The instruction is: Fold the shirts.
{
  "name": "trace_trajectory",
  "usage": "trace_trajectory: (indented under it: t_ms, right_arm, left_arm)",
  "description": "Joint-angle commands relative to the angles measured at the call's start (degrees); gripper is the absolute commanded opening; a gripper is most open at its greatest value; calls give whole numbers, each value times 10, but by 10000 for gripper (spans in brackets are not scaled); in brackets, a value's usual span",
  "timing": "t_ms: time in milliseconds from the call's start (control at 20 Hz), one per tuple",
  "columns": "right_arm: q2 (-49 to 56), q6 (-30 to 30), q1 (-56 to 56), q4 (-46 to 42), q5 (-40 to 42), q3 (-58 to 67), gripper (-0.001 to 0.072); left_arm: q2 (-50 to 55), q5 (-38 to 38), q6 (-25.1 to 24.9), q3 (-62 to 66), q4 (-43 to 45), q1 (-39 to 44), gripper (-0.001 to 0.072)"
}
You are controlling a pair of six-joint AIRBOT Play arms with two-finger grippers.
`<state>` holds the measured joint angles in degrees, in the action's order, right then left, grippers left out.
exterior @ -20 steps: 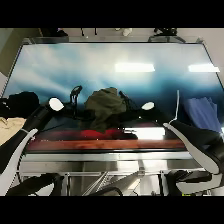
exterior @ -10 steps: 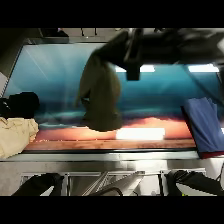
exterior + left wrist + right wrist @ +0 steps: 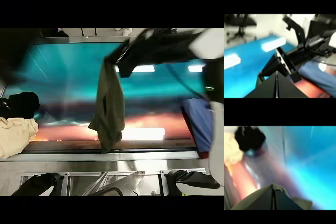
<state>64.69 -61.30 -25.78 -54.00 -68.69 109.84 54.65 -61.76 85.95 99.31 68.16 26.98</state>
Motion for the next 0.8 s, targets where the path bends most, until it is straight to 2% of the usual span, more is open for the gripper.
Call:
trace_trajectory:
  t_ms: [0, 150, 200, 250, 300, 400, 600, 750]
  right_arm:
    - [96, -20, 14, -63, -3, -43, 22]
    - [162, -65, 73, -66, 6, -43, 41]
    - [171, -92, 98, -66, 9, -43, 226]
    - [174, -120, 126, -66, 8, -43, 403]
    - [174, -140, 152, -62, 3, -43, 439]
    - [169, -144, 203, -53, -33, -43, 437]
    - [170, -131, 247, -53, -121, -82, 437]
    - [171, -89, 233, -5, -112, -162, 437]
  left_arm:
    - [71, -6, -14, -136, -46, -68, 14]
    - [144, -49, -55, -192, -140, -151, 17]
    - [168, -72, -68, -209, -162, -173, 123]
    - [188, -95, -77, -225, -175, -188, 583]
    - [210, -117, -79, -243, -177, -197, 680]
    - [240, -130, -96, -296, -193, -196, 680]
    - [267, -67, -131, -441, -204, -141, 662]
    - [275, -22, -158, -524, -250, -80, 662]
